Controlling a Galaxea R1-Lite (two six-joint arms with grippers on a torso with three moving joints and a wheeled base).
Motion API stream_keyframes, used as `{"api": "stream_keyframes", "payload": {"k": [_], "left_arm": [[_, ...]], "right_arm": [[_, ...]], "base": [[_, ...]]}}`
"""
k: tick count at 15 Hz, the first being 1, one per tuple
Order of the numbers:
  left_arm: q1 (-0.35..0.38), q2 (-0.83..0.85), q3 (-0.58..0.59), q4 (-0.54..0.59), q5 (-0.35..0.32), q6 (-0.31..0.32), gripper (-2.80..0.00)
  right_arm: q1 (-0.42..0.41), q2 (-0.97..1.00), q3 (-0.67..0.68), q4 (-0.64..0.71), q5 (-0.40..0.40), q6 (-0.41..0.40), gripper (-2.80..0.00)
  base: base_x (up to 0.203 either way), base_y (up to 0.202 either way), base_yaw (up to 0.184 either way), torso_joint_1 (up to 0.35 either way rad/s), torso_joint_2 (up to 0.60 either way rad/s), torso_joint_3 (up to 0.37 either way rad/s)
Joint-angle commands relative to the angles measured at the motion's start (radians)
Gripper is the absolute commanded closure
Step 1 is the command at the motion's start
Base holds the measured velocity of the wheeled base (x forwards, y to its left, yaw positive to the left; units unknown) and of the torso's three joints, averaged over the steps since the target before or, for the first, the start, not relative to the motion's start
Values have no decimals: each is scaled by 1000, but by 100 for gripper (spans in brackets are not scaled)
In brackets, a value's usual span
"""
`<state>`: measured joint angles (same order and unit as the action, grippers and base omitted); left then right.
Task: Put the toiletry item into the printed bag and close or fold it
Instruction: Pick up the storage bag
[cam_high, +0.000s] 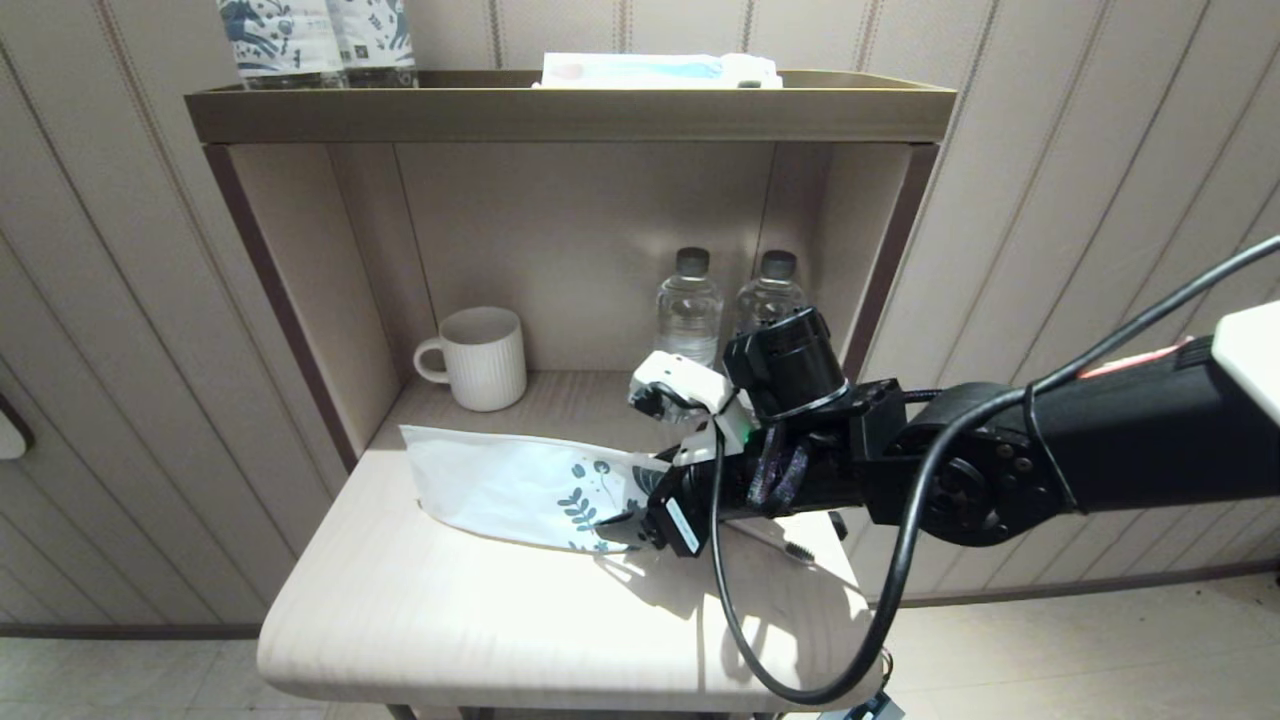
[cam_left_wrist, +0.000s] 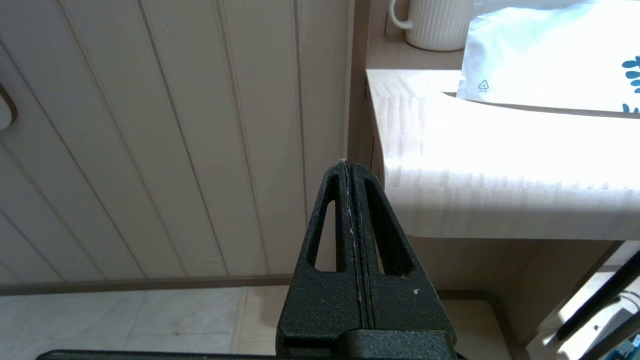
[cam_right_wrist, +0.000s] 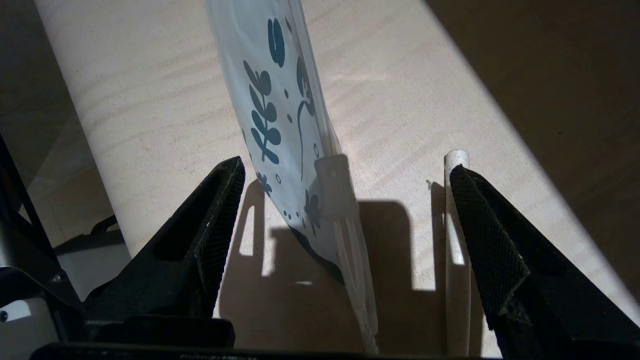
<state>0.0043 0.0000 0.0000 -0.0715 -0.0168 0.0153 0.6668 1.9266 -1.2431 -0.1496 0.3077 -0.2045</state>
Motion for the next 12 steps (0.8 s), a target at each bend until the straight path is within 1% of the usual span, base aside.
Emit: {"api": "stream_keyframes", "payload": {"k": [1, 3, 4, 5, 7, 9, 12], "left_arm": [[0, 0, 0, -1, 0, 0, 0], [0, 0, 0, -1, 0, 0, 0], [0, 0, 0, -1, 0, 0, 0], [0, 0, 0, -1, 0, 0, 0], [0, 0, 0, -1, 0, 0, 0], [0, 0, 0, -1, 0, 0, 0], [0, 0, 0, -1, 0, 0, 0]], "right_arm": [[2, -5, 5, -2, 2, -3, -280], [1, -1, 4, -2, 4, -4, -280], [1, 0, 2, 1, 1, 2, -131], [1, 1, 14, -2, 0, 1, 0], [2, -3, 11, -3, -1, 7, 0], [2, 0, 20, -48, 1, 8, 0], [2, 5, 25, -53, 2, 10, 0]], "base": [[0, 0, 0, 0, 0, 0], [0, 0, 0, 0, 0, 0], [0, 0, 0, 0, 0, 0], [0, 0, 0, 0, 0, 0], [0, 0, 0, 0, 0, 0], [0, 0, 0, 0, 0, 0], [0, 0, 0, 0, 0, 0]]}}
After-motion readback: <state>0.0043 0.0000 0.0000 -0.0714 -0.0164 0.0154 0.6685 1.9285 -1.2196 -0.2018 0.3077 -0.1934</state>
